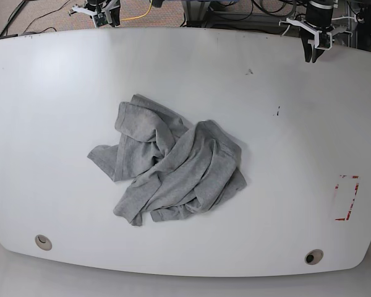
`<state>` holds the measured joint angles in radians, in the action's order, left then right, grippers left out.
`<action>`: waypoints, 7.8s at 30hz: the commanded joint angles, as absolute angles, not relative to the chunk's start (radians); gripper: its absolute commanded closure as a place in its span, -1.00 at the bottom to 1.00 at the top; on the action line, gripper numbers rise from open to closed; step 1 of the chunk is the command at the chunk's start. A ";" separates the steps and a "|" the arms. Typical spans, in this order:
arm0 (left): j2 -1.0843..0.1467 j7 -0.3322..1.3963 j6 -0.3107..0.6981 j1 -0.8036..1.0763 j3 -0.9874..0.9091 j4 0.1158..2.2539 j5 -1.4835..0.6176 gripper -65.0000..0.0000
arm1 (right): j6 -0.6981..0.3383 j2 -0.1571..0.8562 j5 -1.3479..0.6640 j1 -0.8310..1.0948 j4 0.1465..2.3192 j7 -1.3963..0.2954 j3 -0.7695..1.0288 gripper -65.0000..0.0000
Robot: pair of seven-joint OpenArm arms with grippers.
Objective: Layout the t-shirt on the table in an organized manner, then fold the t-shirt properly
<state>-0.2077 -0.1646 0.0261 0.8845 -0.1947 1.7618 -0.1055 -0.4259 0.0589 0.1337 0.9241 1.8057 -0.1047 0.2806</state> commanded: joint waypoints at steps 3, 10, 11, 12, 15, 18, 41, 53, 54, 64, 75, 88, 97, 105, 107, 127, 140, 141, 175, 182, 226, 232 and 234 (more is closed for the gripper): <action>-0.213 -0.188 0.022 0.912 -0.200 1.781 -0.108 0.79 | -0.423 0.062 0.127 0.978 1.824 -0.082 0.286 0.90; -0.213 -0.189 0.022 0.921 -0.199 1.782 -0.108 0.79 | -0.421 0.028 0.127 1.040 1.824 -0.076 0.288 0.90; -0.213 -0.189 0.022 0.923 -0.199 1.782 -0.108 0.79 | -0.421 0.027 0.127 1.055 1.824 -0.067 0.288 0.90; -0.213 -0.189 0.022 0.926 -0.199 1.782 -0.108 0.79 | -0.421 0.025 0.127 1.067 1.824 -0.058 0.288 0.90; -0.213 -0.189 0.022 0.941 -0.199 1.784 -0.108 0.79 | -0.421 0.021 0.127 1.109 1.824 -0.033 0.288 0.90; -0.213 -0.189 0.022 0.949 -0.199 1.794 -0.108 0.80 | -0.417 0.019 0.127 1.147 1.824 -0.019 0.288 0.90; -0.213 -0.189 0.022 1.113 -0.197 1.865 -0.110 0.80 | -0.420 -0.007 0.127 1.221 1.821 -0.012 0.288 0.91; -0.179 -0.191 0.022 1.207 -0.222 1.903 -0.111 0.80 | -0.421 -0.007 0.127 1.242 1.824 -0.012 0.288 0.91; -0.179 -0.191 0.022 1.207 -0.225 1.910 -0.111 0.80 | -0.421 -0.007 0.127 1.245 1.824 -0.012 0.288 0.91; -0.148 -0.222 0.024 1.257 -0.229 1.949 -0.110 0.80 | -0.424 -0.007 -0.071 1.320 1.928 -0.001 0.380 0.91; -0.136 -0.311 0.024 1.288 -0.243 1.949 -0.110 0.80 | -0.456 -0.002 -0.185 1.343 2.015 -0.001 0.461 0.91; -0.136 -0.406 0.024 1.198 -0.237 1.949 -0.111 0.79 | -0.573 -0.007 -0.199 1.121 2.015 -0.038 0.565 0.91; -0.136 -0.404 0.024 1.072 -0.234 1.949 -0.108 0.79 | -0.687 -0.002 -0.189 0.915 2.015 -0.137 0.608 0.91; -0.136 -0.403 0.024 0.986 -0.232 1.949 -0.107 0.79 | -0.698 -0.001 -0.188 0.756 2.015 -0.225 0.608 0.91; -0.136 -0.403 0.024 0.964 -0.232 1.949 -0.107 0.78 | -0.698 -0.001 -0.188 0.720 2.015 -0.245 0.607 0.90; -0.136 -0.318 0.022 0.773 -0.157 1.949 -0.102 0.12 | -0.698 0.008 0.007 0.343 2.014 -0.504 0.444 0.44; -0.136 -0.317 0.021 0.737 -0.159 1.949 -0.101 0.02 | -0.698 0.007 0.085 0.321 2.012 -0.507 0.209 -0.26; -0.136 -0.317 0.021 0.739 -0.159 1.949 -0.101 0.02 | -0.698 0.007 0.105 0.323 2.011 -0.507 0.193 -0.26; -0.139 -0.317 0.021 0.750 -0.162 1.942 -0.099 0.02 | -0.473 -0.010 0.305 0.311 1.779 -0.257 0.053 -0.26; -0.142 -0.317 0.021 0.759 -0.163 1.940 -0.099 0.02 | -0.426 -0.010 0.305 0.274 1.696 -0.202 0.059 -0.26; -0.139 -0.117 0.022 0.582 -0.048 1.814 -0.104 0.00 | -0.378 -0.015 0.302 0.363 1.963 -0.266 0.051 1.00; -0.137 0.007 0.022 0.489 0.028 1.814 -0.105 0.00 | -0.378 -0.015 0.302 0.378 1.969 -0.266 0.038 1.00; -0.136 0.021 0.021 0.467 0.054 1.814 -0.105 0.00 | -0.378 -0.015 0.302 0.397 1.982 -0.266 0.031 1.00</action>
